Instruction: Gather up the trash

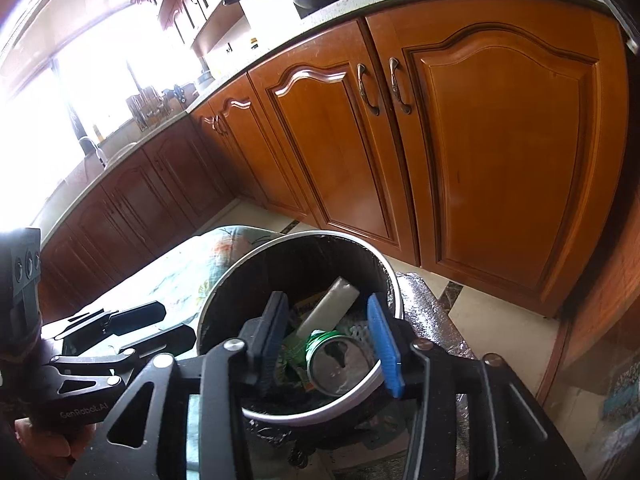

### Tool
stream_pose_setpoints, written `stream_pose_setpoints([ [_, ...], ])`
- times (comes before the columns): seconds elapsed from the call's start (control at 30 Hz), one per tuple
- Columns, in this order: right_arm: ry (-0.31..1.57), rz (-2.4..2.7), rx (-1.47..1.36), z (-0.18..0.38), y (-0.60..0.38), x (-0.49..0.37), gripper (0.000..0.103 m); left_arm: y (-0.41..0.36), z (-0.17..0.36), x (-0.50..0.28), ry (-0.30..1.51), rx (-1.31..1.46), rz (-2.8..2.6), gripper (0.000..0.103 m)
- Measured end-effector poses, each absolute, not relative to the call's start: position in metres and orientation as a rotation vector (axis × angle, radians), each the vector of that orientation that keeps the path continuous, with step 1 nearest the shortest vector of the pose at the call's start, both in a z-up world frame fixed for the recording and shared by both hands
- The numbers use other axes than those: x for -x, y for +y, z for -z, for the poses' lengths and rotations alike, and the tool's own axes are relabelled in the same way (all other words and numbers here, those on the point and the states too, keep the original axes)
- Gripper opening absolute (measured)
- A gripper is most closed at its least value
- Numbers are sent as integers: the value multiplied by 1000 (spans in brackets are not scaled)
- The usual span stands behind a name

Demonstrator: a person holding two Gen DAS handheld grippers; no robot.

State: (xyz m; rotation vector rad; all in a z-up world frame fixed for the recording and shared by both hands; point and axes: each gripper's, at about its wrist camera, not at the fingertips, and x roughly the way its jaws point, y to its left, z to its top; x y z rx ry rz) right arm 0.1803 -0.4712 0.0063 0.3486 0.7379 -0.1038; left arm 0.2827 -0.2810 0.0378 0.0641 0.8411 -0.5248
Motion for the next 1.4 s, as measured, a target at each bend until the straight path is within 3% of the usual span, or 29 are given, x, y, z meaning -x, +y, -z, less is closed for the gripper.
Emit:
stream_pose_setpoints([
  [0.13, 699, 97, -383, -10, -462, -163, 79, -257, -38, -265, 833, 6, 497, 71],
  [0.33, 636, 92, -416, -14, -439, -135, 94, -220, -35, -234, 808, 123, 460, 77],
  [0.8, 529, 111, -326, -36, -374, -87, 100, -161, -49, -156, 655, 143, 432, 84],
  [0.87, 482, 121, -279, -46, -364, -76, 101, -154, -56, -141, 588, 134, 424, 89],
  [0.93, 424, 135, -222, -57, -352, -65, 103, -147, -59, -125, 525, 120, 404, 102],
  [1.07, 363, 174, -136, -57, -332, -49, 103, -137, -55, -98, 454, 84, 364, 102],
  [1.4, 429, 178, -158, -27, -326, -50, 103, -125, -41, -81, 463, 35, 321, 102],
])
